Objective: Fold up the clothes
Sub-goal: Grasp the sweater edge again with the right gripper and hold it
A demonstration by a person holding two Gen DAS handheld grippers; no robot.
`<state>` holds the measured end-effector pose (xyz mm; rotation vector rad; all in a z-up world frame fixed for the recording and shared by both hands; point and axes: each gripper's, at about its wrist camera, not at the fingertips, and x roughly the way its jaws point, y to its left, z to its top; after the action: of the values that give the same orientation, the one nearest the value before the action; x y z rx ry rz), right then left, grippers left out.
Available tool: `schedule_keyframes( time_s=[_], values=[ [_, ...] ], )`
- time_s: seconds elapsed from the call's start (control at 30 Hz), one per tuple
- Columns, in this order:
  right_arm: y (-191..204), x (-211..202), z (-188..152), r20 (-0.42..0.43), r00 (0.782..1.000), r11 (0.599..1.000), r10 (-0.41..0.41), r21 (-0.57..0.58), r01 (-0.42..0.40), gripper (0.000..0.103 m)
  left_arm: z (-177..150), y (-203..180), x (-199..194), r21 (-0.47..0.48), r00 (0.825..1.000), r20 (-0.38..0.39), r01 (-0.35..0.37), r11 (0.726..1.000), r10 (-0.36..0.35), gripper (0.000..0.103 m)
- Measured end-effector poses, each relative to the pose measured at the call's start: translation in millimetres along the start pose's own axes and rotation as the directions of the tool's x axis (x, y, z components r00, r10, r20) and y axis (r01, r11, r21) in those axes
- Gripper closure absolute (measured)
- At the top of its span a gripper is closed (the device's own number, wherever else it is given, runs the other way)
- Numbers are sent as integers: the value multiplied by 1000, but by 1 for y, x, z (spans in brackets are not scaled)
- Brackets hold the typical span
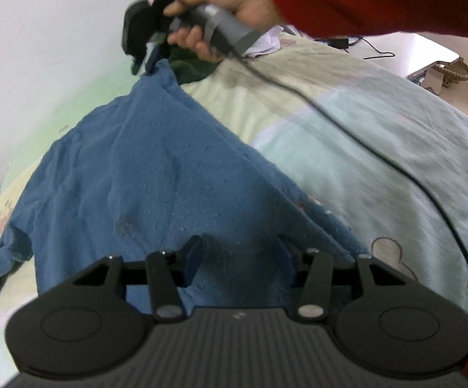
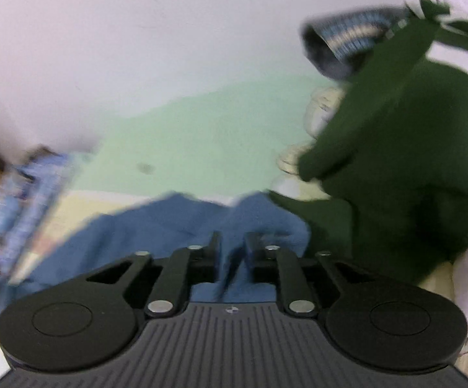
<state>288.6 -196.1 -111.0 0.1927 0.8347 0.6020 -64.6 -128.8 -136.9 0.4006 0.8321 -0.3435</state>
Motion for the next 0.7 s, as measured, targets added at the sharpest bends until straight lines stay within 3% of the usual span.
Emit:
schedule_keyframes(
  time_s=[0.07,0.17,0.2,0.3,0.4,0.5,0.53,0.6,0.7],
  values=[
    [5,-7,0,-30,999,999,-20,-31,19,76,1,1,1,6,1000,0,3,1000,-3,50],
    [4,4,-4,-134,991,999,17,-42,-23,75,1,1,3,14,1000,1,4,1000,-4,49],
    [3,9,-8,-152,988,999,17,-41,-23,77,1,1,4,14,1000,0,3,1000,-3,48],
    [1,22,-10,-172,985,1000,5,-9,-7,94,2,1,5,12,1000,-2,-1,1000,1,45],
    [2,22,-6,-137,989,998,49,48,-43,99,2,1,6,12,1000,-3,-4,1000,4,45],
    [3,2,-5,18,981,978,193,72,-193,99,2,1,6,13,1000,-2,-6,1000,6,45],
    [2,5,-6,20,984,981,178,71,-179,100,2,1,6,11,1000,-2,-6,1000,6,44],
    [-2,19,-11,-40,996,996,77,50,-75,99,1,1,6,13,1000,-2,-7,1000,7,44],
    [-16,22,-21,-63,995,994,80,75,-75,100,0,2,5,8,1000,0,-5,1000,5,43]
  ],
)
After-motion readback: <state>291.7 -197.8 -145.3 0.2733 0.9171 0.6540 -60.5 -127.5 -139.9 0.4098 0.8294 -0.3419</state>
